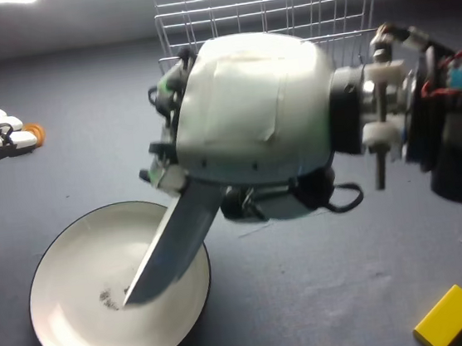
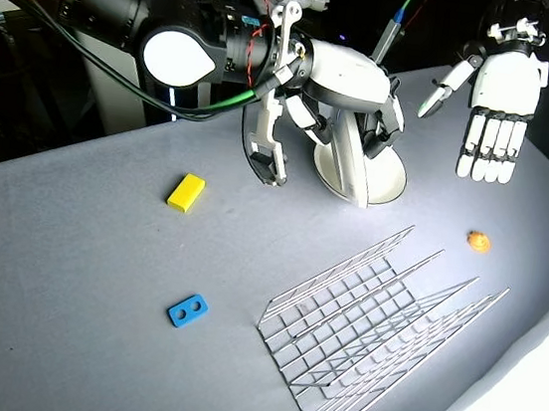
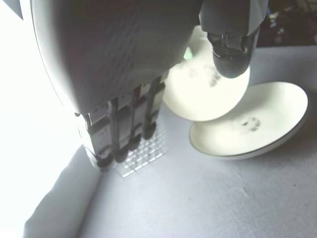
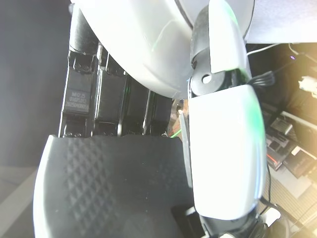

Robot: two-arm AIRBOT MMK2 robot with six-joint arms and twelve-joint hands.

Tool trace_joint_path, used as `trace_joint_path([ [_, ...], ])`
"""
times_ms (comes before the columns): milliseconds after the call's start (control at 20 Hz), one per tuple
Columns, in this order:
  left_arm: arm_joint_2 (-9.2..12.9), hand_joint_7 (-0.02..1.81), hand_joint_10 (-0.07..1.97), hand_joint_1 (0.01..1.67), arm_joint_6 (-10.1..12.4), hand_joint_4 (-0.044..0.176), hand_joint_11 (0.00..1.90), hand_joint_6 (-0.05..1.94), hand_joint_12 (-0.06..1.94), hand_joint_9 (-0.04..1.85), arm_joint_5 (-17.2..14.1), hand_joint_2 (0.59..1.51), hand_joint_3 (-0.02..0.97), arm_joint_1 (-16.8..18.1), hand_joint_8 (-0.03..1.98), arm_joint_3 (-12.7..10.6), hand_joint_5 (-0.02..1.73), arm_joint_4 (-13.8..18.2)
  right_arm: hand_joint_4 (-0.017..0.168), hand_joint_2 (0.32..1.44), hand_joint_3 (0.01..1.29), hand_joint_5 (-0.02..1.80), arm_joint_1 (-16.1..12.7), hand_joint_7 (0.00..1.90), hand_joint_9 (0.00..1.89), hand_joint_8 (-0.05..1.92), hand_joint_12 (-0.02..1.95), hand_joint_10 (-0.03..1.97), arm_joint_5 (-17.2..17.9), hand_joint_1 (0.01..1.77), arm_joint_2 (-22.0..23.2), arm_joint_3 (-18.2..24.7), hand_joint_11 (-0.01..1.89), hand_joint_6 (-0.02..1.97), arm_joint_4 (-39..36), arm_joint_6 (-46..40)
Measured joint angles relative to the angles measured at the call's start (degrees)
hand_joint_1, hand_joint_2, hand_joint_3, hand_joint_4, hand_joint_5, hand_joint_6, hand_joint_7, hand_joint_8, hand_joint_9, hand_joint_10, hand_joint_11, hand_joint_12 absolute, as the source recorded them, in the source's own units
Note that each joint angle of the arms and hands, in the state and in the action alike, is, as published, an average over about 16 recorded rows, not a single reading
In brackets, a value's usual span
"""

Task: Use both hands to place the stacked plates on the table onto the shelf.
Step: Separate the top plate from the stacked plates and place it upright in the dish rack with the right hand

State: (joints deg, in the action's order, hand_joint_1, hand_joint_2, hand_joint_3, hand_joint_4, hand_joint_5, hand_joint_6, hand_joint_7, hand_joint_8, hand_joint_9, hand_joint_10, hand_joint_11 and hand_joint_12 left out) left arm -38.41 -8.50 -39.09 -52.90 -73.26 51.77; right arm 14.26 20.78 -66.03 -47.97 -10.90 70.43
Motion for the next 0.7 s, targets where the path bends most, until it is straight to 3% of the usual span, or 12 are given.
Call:
trace_joint_path([
  [350,0.0,0.02,0.01,0.02,0.01,0.006,0.01,0.02,-0.01,0.02,-4.67,1.143,0.021,-1.23,-0.01,-1.15,0.02,3.19,0.02,0.98,0.01,0.96,-3.08,1.08,1.21,0.83,1.22,0.15,0.12,1.19,3.84,1.8,0.71,0.99,-0.01,-0.33],
  [700,-0.19,0.02,0.01,0.02,-0.01,0.006,0.01,0.02,-0.01,0.02,-13.13,1.146,0.021,-2.18,-0.01,-2.2,0.02,9.8,0.02,0.98,0.01,0.96,-5.32,1.08,1.21,0.84,1.22,0.15,1.26,1.19,6.56,0.94,0.7,0.99,-0.16,-4.31],
])
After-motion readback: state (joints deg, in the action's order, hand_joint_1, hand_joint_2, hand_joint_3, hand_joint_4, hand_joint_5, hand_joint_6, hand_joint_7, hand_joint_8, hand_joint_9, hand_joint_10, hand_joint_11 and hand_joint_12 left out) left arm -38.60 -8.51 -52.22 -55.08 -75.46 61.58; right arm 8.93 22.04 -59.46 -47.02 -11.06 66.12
